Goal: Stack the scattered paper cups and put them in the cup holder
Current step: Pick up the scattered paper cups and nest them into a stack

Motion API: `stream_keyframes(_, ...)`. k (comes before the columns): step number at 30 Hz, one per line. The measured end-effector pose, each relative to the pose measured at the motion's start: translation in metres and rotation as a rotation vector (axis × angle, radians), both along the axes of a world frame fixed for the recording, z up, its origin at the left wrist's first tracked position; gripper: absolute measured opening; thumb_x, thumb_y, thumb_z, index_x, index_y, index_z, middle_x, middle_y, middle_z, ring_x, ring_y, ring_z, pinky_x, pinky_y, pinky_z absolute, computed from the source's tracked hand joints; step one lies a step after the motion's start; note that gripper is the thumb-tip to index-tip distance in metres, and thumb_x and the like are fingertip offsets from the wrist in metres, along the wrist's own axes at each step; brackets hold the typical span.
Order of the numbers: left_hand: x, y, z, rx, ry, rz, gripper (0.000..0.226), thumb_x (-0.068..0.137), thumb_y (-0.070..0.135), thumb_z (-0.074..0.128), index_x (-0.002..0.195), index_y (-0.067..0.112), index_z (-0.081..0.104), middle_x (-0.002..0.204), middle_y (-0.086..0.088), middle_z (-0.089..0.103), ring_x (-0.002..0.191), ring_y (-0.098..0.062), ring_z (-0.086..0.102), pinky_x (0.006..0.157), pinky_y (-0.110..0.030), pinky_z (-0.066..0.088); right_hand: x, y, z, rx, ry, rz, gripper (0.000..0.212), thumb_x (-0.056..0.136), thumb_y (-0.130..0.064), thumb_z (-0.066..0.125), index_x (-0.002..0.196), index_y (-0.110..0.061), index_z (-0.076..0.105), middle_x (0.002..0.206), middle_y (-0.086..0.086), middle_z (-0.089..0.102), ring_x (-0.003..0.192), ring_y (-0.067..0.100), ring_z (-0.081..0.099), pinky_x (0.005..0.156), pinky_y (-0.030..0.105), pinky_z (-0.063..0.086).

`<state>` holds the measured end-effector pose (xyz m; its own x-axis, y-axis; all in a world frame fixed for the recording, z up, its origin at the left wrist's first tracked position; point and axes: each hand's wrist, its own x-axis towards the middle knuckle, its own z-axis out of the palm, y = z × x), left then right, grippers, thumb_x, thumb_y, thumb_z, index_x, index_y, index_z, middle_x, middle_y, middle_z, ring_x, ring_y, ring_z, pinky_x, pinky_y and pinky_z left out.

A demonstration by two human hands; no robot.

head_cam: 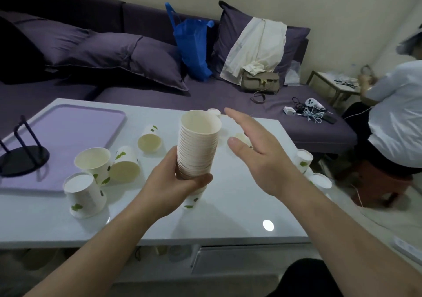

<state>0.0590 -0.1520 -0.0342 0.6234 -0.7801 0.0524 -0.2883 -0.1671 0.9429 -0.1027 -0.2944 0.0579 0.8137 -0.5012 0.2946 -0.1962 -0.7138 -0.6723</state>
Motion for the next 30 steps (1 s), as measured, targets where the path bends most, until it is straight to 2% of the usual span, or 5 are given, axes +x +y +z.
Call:
stream_keyframes(9, -0.043, -0.024, 0.007, 0.034, -0.034, -0.068, 0.066, 0.083, 0.042, 0.092, 0.137, 0.039, 0.057, 0.120, 0.020, 0.074, 0.111, -0.003, 0.070, 0.095, -0.034, 0.058, -0.092, -0.082, -0.044, -0.184, 0.532, -0.766, 0.054, 0.087, -0.024, 0.068, 0.135, -0.006, 0.050, 0.141, 0.018, 0.052, 0.132, 0.041, 0.049, 0.102, 0.046, 0.046)
stream_keyframes(17, -0.050, -0.025, 0.005, 0.064, -0.052, -0.082, 0.070, 0.082, 0.042, 0.092, 0.142, 0.037, 0.056, 0.124, 0.019, 0.073, 0.114, -0.004, 0.069, 0.101, -0.039, 0.059, -0.118, -0.110, -0.068, -0.065, 0.772, -0.780, 0.050, 0.082, -0.035, 0.073, 0.116, -0.016, 0.041, 0.118, 0.013, 0.062, 0.098, 0.035, 0.058, 0.081, 0.043, 0.054)
stream_keyframes(20, -0.042, -0.020, 0.005, 0.068, -0.062, -0.075, 0.071, 0.082, 0.043, 0.093, 0.142, 0.037, 0.055, 0.124, 0.020, 0.073, 0.115, -0.005, 0.070, 0.102, -0.041, 0.059, -0.101, -0.099, -0.045, -0.007, 0.576, -0.748, 0.050, 0.083, -0.035, 0.073, 0.111, -0.012, 0.039, 0.105, 0.009, 0.059, 0.090, 0.033, 0.059, 0.071, 0.040, 0.051)
stream_keyframes(24, -0.026, -0.008, 0.007, 0.065, -0.069, -0.042, 0.069, 0.081, 0.043, 0.094, 0.139, 0.039, 0.057, 0.121, 0.019, 0.074, 0.114, -0.006, 0.071, 0.102, -0.044, 0.060, -0.058, -0.067, -0.012, 0.703, -0.098, -0.453, 0.024, 0.097, -0.026, 0.069, 0.112, -0.007, 0.064, 0.097, 0.017, 0.064, 0.071, 0.029, 0.066, 0.059, 0.037, 0.053)
stream_keyframes(30, 0.002, 0.016, 0.011, 0.072, -0.062, 0.017, 0.064, 0.081, 0.038, 0.094, 0.133, 0.042, 0.058, 0.117, 0.020, 0.074, 0.111, -0.004, 0.070, 0.099, -0.040, 0.060, 0.007, -0.025, 0.016, 1.297, -0.635, 0.174, 0.040, 0.086, -0.004, 0.068, 0.124, 0.009, 0.066, 0.108, 0.020, 0.075, 0.100, 0.035, 0.073, 0.099, 0.042, 0.061)
